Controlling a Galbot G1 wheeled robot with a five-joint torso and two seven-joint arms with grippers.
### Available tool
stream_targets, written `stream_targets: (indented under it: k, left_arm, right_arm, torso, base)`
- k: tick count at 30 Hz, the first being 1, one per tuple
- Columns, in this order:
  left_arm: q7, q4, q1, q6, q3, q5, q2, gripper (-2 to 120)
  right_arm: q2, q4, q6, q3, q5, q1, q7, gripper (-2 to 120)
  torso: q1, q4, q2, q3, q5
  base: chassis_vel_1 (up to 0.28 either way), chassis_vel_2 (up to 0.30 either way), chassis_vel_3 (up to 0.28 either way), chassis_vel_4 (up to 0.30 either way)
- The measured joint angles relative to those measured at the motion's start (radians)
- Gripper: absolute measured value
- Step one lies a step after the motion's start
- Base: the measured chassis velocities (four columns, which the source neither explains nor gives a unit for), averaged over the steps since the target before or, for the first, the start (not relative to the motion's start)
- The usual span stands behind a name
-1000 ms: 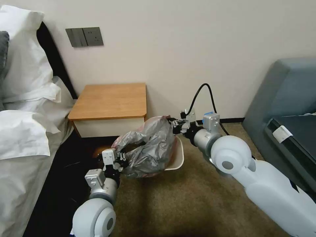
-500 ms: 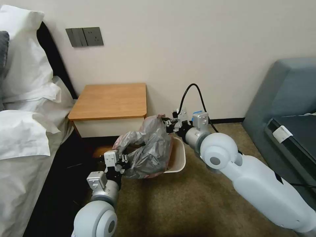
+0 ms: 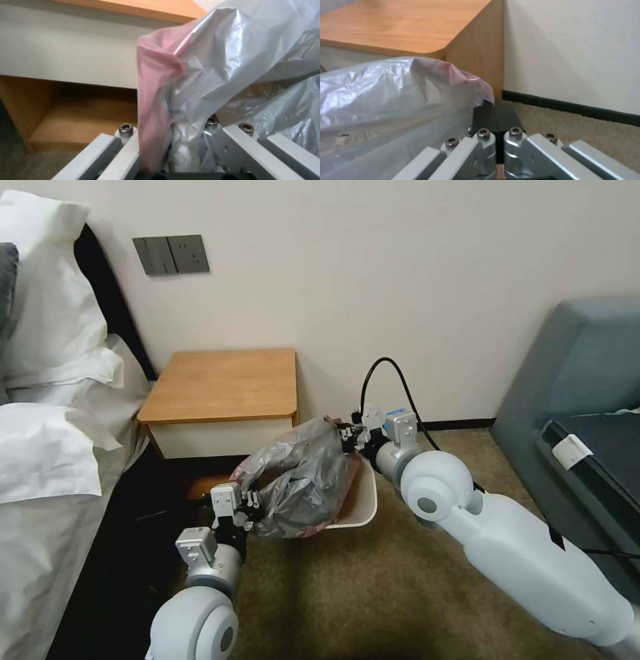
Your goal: Pick up the garbage bag from the table and place it over the trash can.
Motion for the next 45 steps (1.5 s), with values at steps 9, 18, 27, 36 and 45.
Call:
stream_targets:
  k: [9,18,27,36,45]
  left_arm:
    - [0.005,0.005,0.006,-0.018,0.014,0.024,-0.001,5]
    - [0.005,0.003,0.007,-0.035,0.004,0.025,0.002,5]
    - [0.006,0.0,0.006,-0.043,0.0,0.025,-0.001,5]
    - [0.006,0.0,0.008,-0.046,0.0,0.025,-0.005,5]
    - [0.004,-0.003,0.014,-0.054,-0.003,0.03,-0.006,5]
  right_arm:
    - [0.032,-0.031,-0.013,-0.033,-0.008,0.042,0.023,0]
    - [0.015,-0.031,-0.071,-0.018,-0.041,0.034,0.054,0]
    - [-0.034,-0.014,-0.094,0.04,-0.058,-0.024,0.032,0]
    - [-0.054,-0.001,-0.096,0.063,-0.07,-0.066,0.009,0]
    - [-0.056,0.012,-0.082,0.07,-0.076,-0.07,-0.011,0]
  torso:
    - [0.0,0.0001,0.0,0.0,0.0]
    - [0.0,0.0,0.0,0.0,0.0001]
    - [0.0,0.0,0.0,0.0,0.0001]
    - [0.0,0.0,0.0,0.0,0.0001]
    - [0.0,-0.0001,0.0,0.0,0.0001]
  base:
    - [0.0,0.0,0.0,0.0]
    - [0.0,0.0,0.0,0.0]
    - [0.0,0.0,0.0,0.0]
    - [0.0,0.0,0.0,0.0]
    - [0.0,0.0,0.0,0.0]
